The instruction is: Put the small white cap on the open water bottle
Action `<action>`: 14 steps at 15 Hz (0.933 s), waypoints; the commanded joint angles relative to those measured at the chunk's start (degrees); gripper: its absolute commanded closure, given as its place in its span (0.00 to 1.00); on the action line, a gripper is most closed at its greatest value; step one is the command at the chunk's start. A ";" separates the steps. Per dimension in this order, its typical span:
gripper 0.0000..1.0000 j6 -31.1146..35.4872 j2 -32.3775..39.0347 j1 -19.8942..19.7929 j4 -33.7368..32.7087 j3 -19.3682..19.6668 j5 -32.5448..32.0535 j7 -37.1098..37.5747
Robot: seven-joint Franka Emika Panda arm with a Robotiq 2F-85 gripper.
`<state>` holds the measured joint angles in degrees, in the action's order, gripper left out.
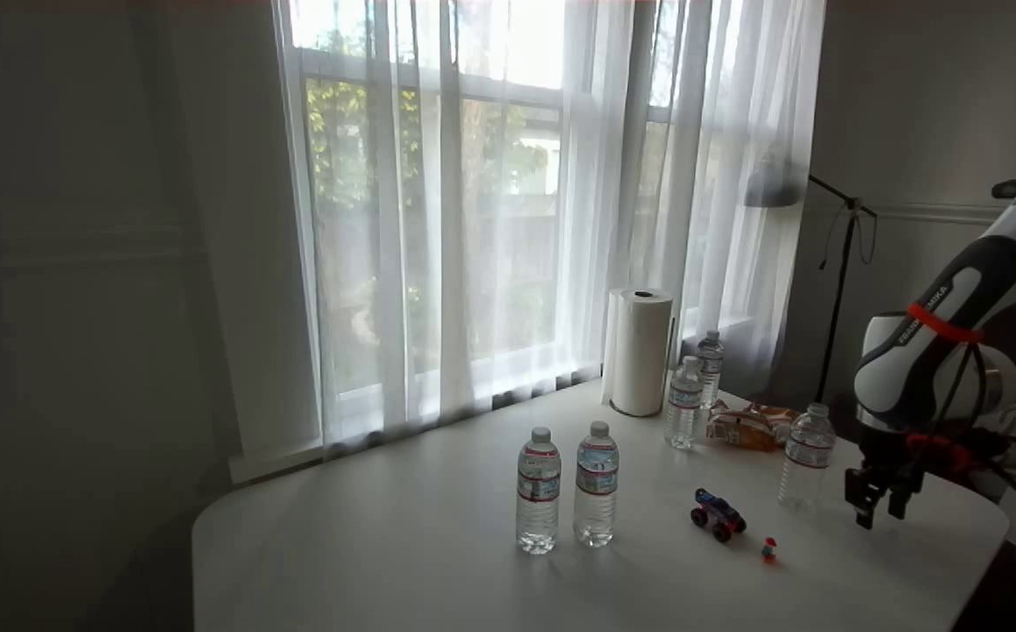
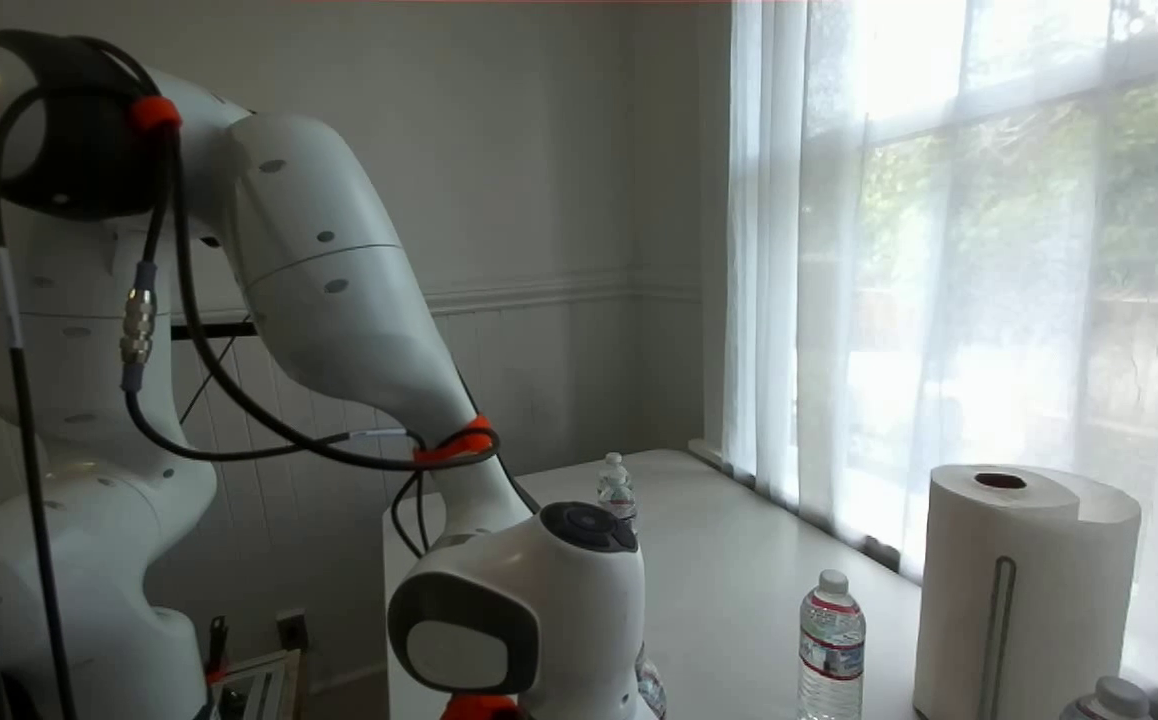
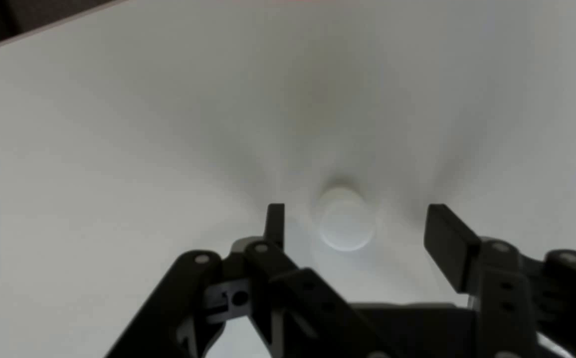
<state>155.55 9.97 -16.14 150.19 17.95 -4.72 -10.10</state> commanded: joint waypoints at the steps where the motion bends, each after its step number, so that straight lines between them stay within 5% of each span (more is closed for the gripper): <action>1: 0.34 0.68 0.76 -0.97 -0.64 -0.74 0.88 -0.77; 14: 0.48 -0.13 1.29 -0.59 -1.26 -0.26 -0.46 0.10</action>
<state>155.55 10.51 -16.14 149.61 17.94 -4.72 -10.10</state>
